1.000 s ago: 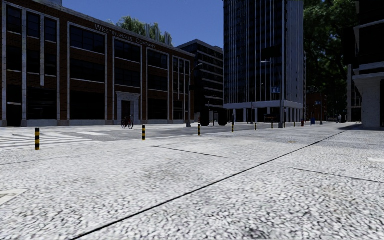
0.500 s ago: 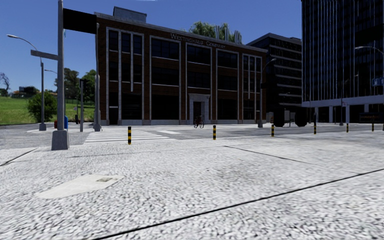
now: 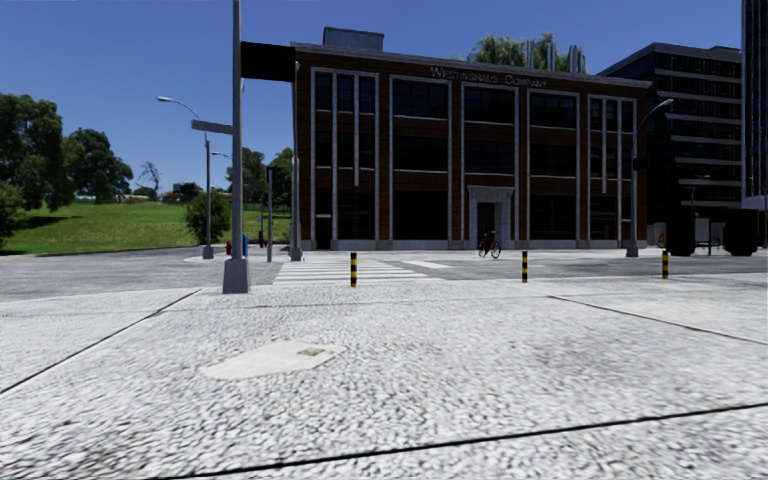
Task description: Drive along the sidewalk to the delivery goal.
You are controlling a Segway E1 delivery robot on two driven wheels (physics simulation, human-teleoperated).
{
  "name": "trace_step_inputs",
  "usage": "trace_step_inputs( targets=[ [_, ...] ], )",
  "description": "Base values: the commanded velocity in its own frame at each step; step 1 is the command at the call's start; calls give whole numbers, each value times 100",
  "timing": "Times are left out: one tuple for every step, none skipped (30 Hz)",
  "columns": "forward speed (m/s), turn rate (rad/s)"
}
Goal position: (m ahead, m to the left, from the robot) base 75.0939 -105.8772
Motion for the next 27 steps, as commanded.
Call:
trace_step_inputs(
  targets=[
    [191,0],
    [191,0],
    [191,0],
    [191,0],
    [191,0],
    [191,0],
    [191,0],
    [191,0],
    [191,0],
    [191,0],
    [191,0],
    [191,0],
    [191,0],
    [191,0],
    [191,0],
    [191,0],
    [191,0],
    [191,0],
    [191,0],
    [191,0],
    [191,0],
    [191,0],
    [191,0],
    [191,0],
    [191,0],
    [191,0],
    [191,0]
  ],
)
